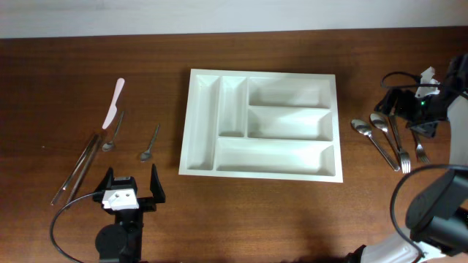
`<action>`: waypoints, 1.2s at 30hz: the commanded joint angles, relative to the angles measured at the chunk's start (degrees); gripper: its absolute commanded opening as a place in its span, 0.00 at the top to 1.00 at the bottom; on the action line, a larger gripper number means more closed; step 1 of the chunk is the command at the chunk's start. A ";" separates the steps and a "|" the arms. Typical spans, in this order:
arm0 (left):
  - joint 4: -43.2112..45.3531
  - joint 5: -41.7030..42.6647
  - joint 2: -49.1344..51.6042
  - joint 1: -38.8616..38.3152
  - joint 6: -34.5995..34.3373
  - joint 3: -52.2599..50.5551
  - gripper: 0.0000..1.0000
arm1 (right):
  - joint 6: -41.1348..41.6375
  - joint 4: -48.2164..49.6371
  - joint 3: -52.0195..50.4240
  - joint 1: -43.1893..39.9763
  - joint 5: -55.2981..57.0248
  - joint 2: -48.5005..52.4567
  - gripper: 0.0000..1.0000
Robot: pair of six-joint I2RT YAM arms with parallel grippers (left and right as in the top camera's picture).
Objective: Pack container
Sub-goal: 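Move the right gripper over the cutlery on the right side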
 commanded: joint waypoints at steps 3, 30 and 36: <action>0.00 0.61 -0.50 -0.24 -0.17 -0.26 0.01 | 9.77 4.33 0.72 -1.05 4.11 1.51 0.01; 0.00 0.61 -0.50 -0.24 -0.17 -0.26 0.01 | 18.86 3.93 -0.96 -1.07 26.58 1.84 0.02; 0.00 0.61 -0.50 -0.22 -0.17 -0.26 0.01 | 16.79 5.29 -1.14 -4.22 31.76 3.89 0.01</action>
